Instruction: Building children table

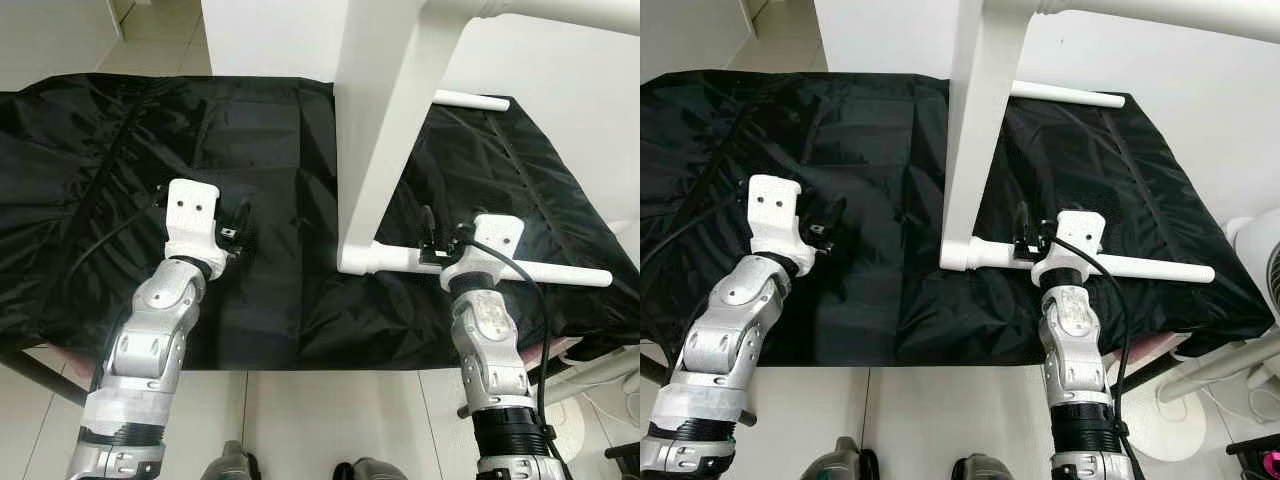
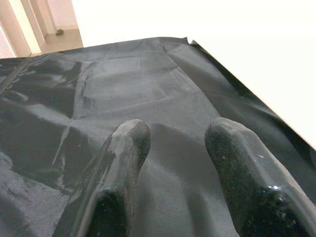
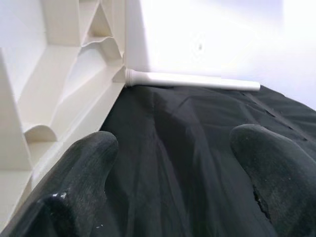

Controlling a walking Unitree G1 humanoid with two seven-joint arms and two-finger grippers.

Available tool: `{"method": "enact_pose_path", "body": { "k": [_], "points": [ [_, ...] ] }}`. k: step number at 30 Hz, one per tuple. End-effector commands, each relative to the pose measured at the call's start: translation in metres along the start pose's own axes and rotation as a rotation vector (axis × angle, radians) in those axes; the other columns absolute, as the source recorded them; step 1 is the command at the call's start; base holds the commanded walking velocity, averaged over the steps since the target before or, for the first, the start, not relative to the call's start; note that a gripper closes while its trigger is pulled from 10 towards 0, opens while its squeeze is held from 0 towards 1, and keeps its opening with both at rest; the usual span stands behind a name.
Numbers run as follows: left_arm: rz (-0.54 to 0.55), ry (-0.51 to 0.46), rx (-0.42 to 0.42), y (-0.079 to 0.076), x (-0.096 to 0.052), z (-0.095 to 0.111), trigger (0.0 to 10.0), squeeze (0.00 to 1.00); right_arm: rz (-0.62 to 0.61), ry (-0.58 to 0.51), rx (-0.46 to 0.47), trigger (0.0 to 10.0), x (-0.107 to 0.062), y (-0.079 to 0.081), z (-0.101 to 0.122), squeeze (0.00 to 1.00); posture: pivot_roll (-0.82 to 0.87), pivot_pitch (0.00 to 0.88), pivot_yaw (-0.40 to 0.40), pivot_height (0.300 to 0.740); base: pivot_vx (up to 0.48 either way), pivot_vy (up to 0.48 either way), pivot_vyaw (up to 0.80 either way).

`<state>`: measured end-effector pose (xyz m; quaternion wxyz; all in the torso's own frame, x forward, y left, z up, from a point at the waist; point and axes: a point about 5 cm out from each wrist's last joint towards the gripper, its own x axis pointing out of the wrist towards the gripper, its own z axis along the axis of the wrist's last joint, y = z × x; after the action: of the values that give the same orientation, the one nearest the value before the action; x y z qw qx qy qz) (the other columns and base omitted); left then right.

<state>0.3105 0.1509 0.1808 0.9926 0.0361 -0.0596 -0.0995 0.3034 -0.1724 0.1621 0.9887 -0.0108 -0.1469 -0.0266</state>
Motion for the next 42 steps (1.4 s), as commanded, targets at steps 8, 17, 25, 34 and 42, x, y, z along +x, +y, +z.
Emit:
{"method": "enact_pose_path", "body": {
  "k": [8,17,25,34,42],
  "points": [
    [-0.038,-0.051,-0.047,-0.008,-0.008,0.0,10.0,0.0,-0.026,-0.023,0.007,10.0,-0.002,0.001,0.002,0.0,-0.07,0.035,0.001,0.74,0.0,0.0,0.0],
    [-0.266,-0.113,-0.1,-0.03,-0.02,0.007,10.0,0.0,-0.026,-0.005,0.005,10.0,-0.006,0.003,-0.003,0.0,-0.07,0.048,-0.011,0.74,0.0,0.0,0.0],
    [-0.494,-0.058,-0.019,-0.064,-0.028,-0.003,10.0,0.0,0.034,-0.013,-0.014,10.0,0.003,0.008,-0.001,0.0,-0.05,0.062,-0.03,0.74,0.0,0.0,0.0],
    [-0.593,-0.035,0.017,-0.074,-0.032,-0.003,10.0,0.0,0.041,-0.008,-0.012,10.0,0.002,0.015,-0.003,0.0,-0.04,0.056,-0.026,0.74,0.0,0.0,0.0],
    [-0.524,-0.007,0.016,-0.064,-0.031,-0.006,10.0,0.0,0.133,-0.007,0.05,10.0,-0.023,0.018,-0.006,0.0,-0.04,0.038,-0.02,0.74,0.0,0.0,0.0]
  ]
}}
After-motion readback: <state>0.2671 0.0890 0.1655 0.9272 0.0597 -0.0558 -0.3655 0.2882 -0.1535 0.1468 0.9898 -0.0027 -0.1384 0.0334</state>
